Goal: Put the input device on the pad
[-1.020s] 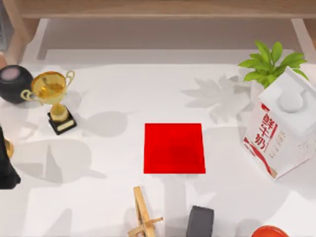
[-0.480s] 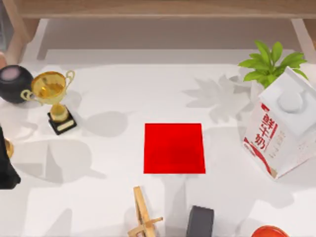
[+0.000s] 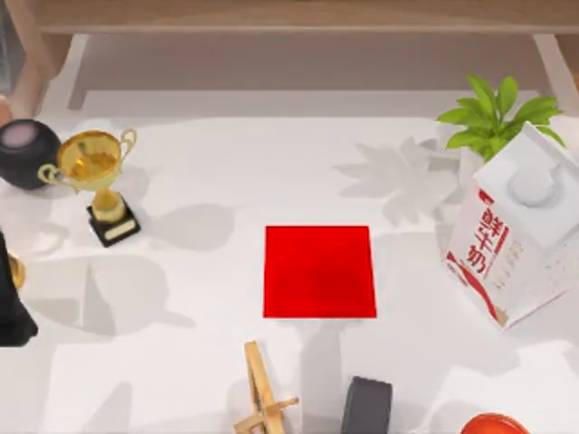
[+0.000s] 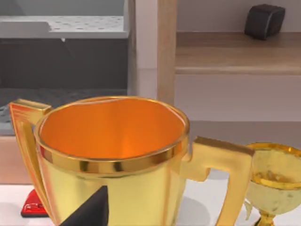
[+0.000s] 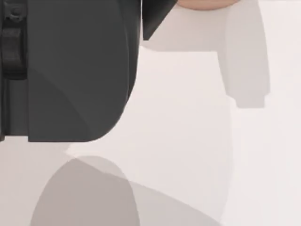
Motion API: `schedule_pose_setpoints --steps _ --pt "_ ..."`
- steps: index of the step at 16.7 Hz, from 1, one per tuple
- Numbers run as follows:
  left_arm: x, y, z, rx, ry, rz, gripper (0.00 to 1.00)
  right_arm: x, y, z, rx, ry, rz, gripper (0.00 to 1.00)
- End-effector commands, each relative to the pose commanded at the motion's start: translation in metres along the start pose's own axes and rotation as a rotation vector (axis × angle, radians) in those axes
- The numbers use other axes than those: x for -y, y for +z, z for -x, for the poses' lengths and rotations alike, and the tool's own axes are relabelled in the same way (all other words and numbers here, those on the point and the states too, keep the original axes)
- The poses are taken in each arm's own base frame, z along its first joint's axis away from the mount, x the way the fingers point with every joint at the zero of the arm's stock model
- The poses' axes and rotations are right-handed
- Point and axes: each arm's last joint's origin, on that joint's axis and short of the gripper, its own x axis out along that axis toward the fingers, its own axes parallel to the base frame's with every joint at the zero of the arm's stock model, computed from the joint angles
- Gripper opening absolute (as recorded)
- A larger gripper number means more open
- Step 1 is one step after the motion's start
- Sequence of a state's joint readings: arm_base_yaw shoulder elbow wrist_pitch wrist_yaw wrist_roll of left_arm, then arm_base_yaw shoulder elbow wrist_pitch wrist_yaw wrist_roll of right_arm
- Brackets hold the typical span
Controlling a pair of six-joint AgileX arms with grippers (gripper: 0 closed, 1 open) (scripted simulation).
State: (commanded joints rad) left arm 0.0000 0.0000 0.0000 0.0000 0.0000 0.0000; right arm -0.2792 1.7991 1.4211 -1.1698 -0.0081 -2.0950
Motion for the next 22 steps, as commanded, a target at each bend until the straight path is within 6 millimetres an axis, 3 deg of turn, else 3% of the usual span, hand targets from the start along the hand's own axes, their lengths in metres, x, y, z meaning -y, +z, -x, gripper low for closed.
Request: schedule_pose_setpoints --steps 5,10,13,18,22 --pt "0.000 0.000 0.000 0.000 0.000 0.000 1.00 0.025 0.034 0.049 0.002 -0.134 -0.188 0.00" --pt "0.000 0.000 0.000 0.000 0.000 0.000 1.00 0.052 0.094 0.103 0.104 -0.266 -0.534 0.00" --pt "0.000 0.000 0.000 0.000 0.000 0.000 1.00 0.066 0.136 0.123 0.202 -0.280 -0.788 0.00" --pt "0.000 0.000 0.000 0.000 0.000 0.000 1.00 0.095 0.210 0.121 0.306 -0.193 -1.199 0.00" --pt "0.000 0.000 0.000 0.000 0.000 0.000 1.00 0.119 0.268 0.086 0.273 -0.089 -1.470 0.00"
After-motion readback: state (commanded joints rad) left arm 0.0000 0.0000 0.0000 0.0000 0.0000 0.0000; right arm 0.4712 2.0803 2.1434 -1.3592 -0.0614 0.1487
